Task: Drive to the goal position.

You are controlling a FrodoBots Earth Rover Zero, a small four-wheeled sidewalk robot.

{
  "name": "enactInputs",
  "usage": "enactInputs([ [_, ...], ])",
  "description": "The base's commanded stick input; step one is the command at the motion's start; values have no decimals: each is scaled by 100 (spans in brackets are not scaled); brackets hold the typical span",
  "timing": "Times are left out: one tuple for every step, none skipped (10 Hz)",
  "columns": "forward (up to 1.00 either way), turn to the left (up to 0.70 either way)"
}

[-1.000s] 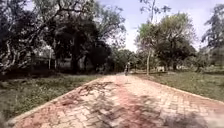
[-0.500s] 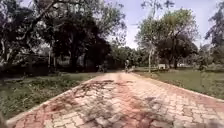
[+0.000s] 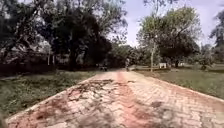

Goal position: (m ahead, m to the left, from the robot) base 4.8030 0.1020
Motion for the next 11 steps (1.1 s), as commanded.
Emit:
enactInputs([
  [70, 0],
  [70, 0],
  [70, 0],
  [70, 0],
  [70, 0],
  [70, 0],
  [70, 0],
  [70, 0],
  [70, 0],
  [70, 0],
  [70, 0],
])
